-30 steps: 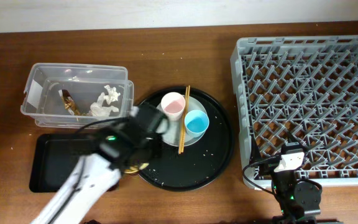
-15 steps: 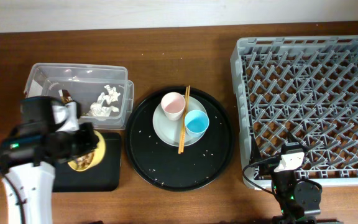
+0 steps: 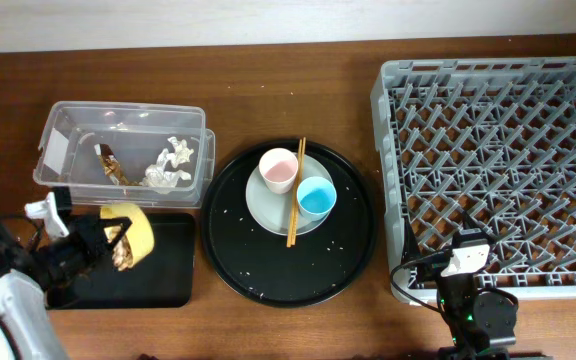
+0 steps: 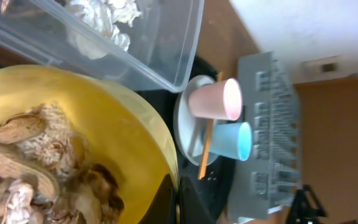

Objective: Sort waste into correct bins and load items into the dishwasher rack
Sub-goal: 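Lift the yellow bowl over the black tray with the left gripper, then tilt the yellow bowl to dump food scraps onto the black tray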

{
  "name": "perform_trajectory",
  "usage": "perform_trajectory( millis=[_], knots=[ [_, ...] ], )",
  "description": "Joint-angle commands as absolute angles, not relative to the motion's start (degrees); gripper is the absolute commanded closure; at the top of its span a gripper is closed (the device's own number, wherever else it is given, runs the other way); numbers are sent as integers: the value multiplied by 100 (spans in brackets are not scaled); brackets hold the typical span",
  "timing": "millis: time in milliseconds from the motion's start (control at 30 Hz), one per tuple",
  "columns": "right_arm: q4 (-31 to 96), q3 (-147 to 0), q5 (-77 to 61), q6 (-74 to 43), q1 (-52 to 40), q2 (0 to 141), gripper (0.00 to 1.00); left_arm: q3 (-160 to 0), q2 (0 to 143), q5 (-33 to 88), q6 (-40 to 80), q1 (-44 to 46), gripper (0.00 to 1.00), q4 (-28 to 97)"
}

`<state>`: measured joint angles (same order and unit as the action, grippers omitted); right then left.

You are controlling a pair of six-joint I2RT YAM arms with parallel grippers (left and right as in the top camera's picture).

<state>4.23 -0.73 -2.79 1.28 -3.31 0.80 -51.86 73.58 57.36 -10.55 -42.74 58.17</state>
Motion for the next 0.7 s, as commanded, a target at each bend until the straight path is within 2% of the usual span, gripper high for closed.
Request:
perform_trajectory(
  millis=[0, 300, 667],
  knots=[
    [429, -32, -231, 56, -298, 43, 2, -4974, 7865, 6652, -1387, -4456, 100, 5424],
    [429, -32, -231, 56, -298, 43, 2, -4969, 8733, 7872, -1387, -4482, 100, 5433],
    [429, -32, -231, 56, -298, 43, 2, -4969, 8731, 8193, -1387, -4482, 100, 5850]
  ],
)
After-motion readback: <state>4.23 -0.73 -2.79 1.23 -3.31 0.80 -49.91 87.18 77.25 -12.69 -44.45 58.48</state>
